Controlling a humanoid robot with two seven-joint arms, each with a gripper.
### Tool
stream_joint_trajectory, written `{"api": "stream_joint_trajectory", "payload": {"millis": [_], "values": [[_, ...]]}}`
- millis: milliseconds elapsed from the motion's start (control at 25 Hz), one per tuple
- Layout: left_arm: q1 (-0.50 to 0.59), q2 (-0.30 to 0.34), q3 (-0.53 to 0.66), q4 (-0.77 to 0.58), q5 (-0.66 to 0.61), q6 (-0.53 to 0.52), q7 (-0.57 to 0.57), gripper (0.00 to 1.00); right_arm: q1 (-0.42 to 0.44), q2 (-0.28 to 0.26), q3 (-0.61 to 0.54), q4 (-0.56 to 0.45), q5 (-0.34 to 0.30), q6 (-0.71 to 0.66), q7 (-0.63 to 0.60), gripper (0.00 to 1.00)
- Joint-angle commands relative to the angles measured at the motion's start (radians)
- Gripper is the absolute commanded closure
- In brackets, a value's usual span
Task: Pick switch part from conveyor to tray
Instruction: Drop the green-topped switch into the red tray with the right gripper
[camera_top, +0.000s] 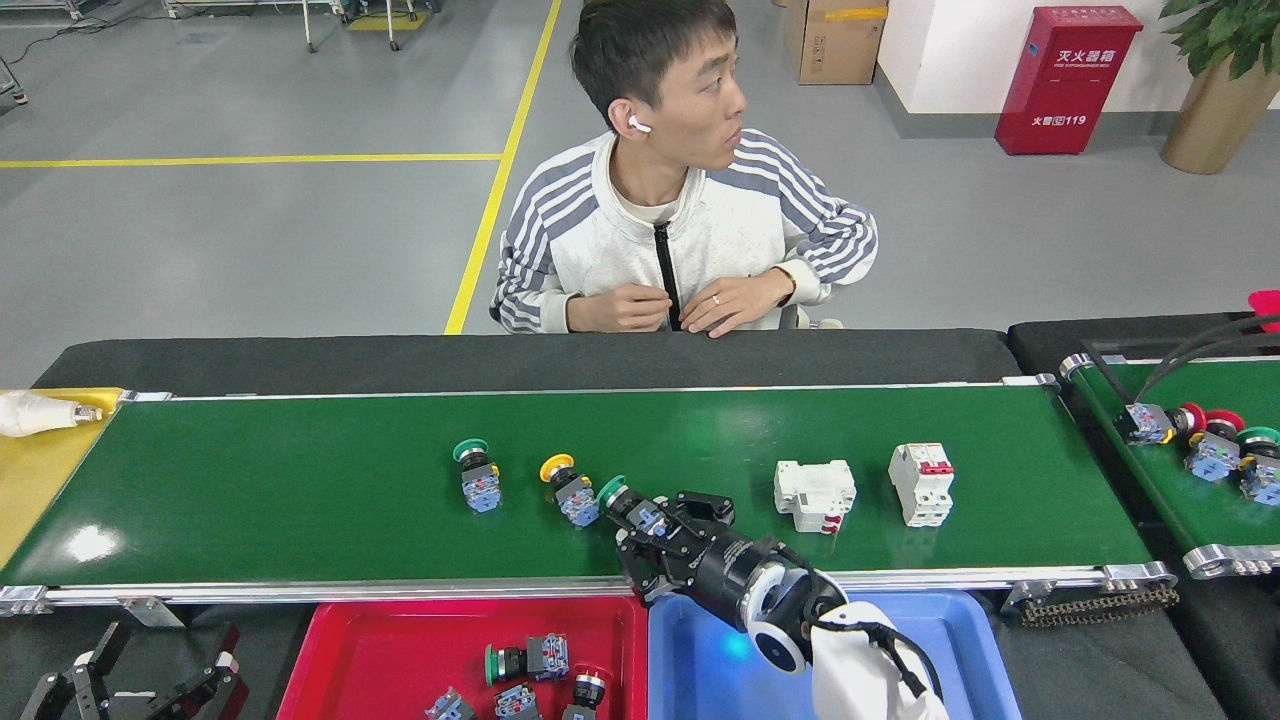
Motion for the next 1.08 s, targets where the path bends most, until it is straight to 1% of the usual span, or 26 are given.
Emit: {"api": "stream_joint_trajectory", "payload": {"millis": [0, 40, 120, 280, 320, 361, 441, 481, 561, 641, 721, 801, 841, 921, 1041], "values": [[-0.006, 0.009, 0.004, -0.013, 0.004, 0.002, 0.006, 0.00, 0.025, 0.000, 0.037, -0.055, 0.002, -0.044, 0.008, 0.26], [-0.009, 0.009, 0.003, -0.013, 0.003, 0.002, 0.006, 0.00, 0.042, 0.002, 0.061, -0.055, 0.001, -0.053, 0.008, 0.00], [-0.018, 0.010, -0.006, -0.013, 0.001, 0.002, 0.006, 0.00, 0.050, 0.002, 0.089, -0.055, 0.001, -0.054, 0.008, 0.00], [-0.089, 0.010, -0.134, -0.014, -0.005, 0.017, 0.003, 0.00, 0.053, 0.009, 0.083, -0.076, -0.007, -0.045, 0.006, 0.00], [-0.111, 0.010, -0.157, -0.014, -0.008, 0.025, -0.005, 0.00, 0.055, 0.008, 0.073, -0.095, -0.008, -0.036, 0.008, 0.00], [-0.130, 0.009, -0.177, -0.013, -0.012, 0.040, -0.021, 0.00, 0.058, 0.003, 0.037, -0.118, -0.010, -0.008, 0.008, 0.00], [-0.150, 0.007, -0.201, -0.011, -0.032, 0.086, -0.044, 0.00, 0.091, 0.009, -0.055, -0.147, -0.008, 0.097, 0.008, 0.00], [-0.152, 0.007, -0.209, -0.011, -0.045, 0.114, -0.049, 0.00, 0.111, 0.011, -0.098, -0.170, -0.008, 0.196, 0.005, 0.00], [-0.153, 0.002, -0.221, -0.007, -0.049, 0.141, -0.052, 0.00, 0.139, 0.005, -0.137, -0.220, -0.005, 0.398, -0.016, 0.00], [-0.167, 0.004, -0.223, 0.009, -0.049, 0.158, -0.063, 0.00, 0.176, -0.001, -0.157, -0.248, -0.005, 0.599, -0.109, 0.00], [-0.195, 0.001, -0.223, 0.050, -0.046, 0.180, -0.101, 0.00, 0.208, -0.033, -0.169, -0.250, -0.007, 0.756, -0.242, 0.00], [-0.218, 0.005, -0.223, 0.081, -0.046, 0.183, -0.115, 0.00, 0.253, -0.078, -0.169, -0.250, -0.007, 0.806, -0.279, 0.00], [-0.227, 0.005, -0.221, 0.098, -0.045, 0.183, -0.117, 0.00, 0.280, -0.089, -0.169, -0.250, -0.007, 0.808, -0.282, 0.00], [-0.255, 0.007, -0.221, 0.133, -0.043, 0.183, -0.118, 0.00, 0.300, -0.089, -0.169, -0.250, -0.007, 0.817, -0.279, 0.00], [-0.324, 0.010, -0.223, 0.223, -0.043, 0.183, -0.123, 0.00, 0.271, -0.084, -0.166, -0.243, 0.004, 0.829, -0.267, 0.00]]}}
